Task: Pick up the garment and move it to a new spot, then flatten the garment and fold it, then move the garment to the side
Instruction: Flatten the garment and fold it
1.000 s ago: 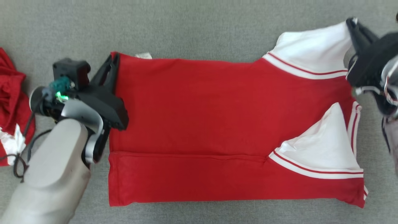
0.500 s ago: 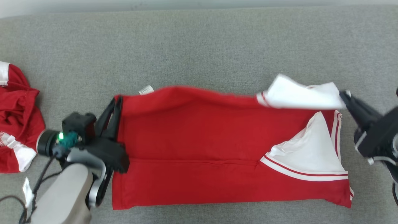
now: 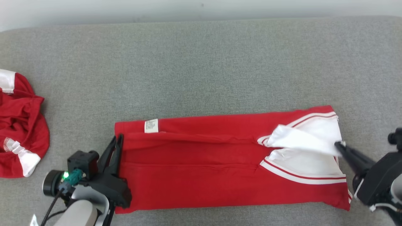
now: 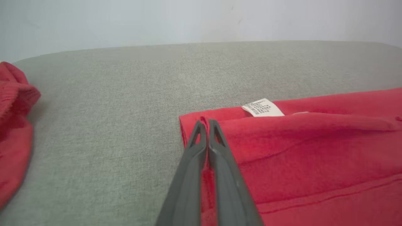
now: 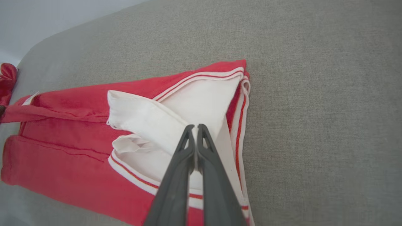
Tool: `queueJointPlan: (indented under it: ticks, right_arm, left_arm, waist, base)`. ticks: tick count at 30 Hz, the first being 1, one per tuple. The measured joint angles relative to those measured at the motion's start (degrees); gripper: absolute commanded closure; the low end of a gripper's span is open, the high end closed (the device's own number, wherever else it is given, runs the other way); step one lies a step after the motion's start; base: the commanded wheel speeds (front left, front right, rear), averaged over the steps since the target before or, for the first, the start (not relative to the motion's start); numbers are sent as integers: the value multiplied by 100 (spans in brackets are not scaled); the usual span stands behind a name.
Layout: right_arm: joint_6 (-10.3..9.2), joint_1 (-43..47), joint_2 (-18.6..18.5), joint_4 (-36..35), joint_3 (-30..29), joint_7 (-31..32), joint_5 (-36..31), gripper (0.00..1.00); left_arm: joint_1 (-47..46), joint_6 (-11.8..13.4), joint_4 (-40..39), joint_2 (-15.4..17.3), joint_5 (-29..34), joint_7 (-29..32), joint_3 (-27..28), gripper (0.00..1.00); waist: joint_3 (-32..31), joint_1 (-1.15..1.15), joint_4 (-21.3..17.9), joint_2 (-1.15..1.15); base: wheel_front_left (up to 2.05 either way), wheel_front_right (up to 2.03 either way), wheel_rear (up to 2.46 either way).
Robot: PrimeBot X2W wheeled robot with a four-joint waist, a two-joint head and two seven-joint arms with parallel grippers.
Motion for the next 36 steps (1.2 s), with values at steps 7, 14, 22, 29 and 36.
queueJointPlan:
  ticks: [7, 14, 22, 29, 36]
  right_arm:
    - [0, 446, 287, -110, -90, 538, -179, 0]
    - [0, 494, 442, -221, -160, 531, -492, 0]
    - [0, 474, 790, -237, -576, -26, -693, 0]
    - [0, 335, 1240, 97, -972, -309, -905, 0]
    - [0, 118, 1534, 780, -1189, -181, -1162, 0]
  left_arm:
    - [209, 1, -83, -79, 126, -8, 223, 0]
    - [647, 132, -798, -337, 486, -10, 1018, 0]
    - [1569, -254, -1972, -1148, 1027, -18, 2469, 0]
    - [2217, -690, -2287, -1661, 1484, -22, 3207, 0]
    - [2456, -911, -2293, -1770, 1691, -22, 3432, 0]
  waist:
    - [-91, 1, 3, 0]
    - [-135, 1, -13, 0]
    - [-240, 1, 47, 0]
    - [-451, 1, 118, 0]
    - [-568, 1, 207, 1]
  base:
    - [0, 0, 0]
    - [0, 0, 0]
    - [0, 0, 0]
    - [0, 0, 0]
    - [0, 0, 0]
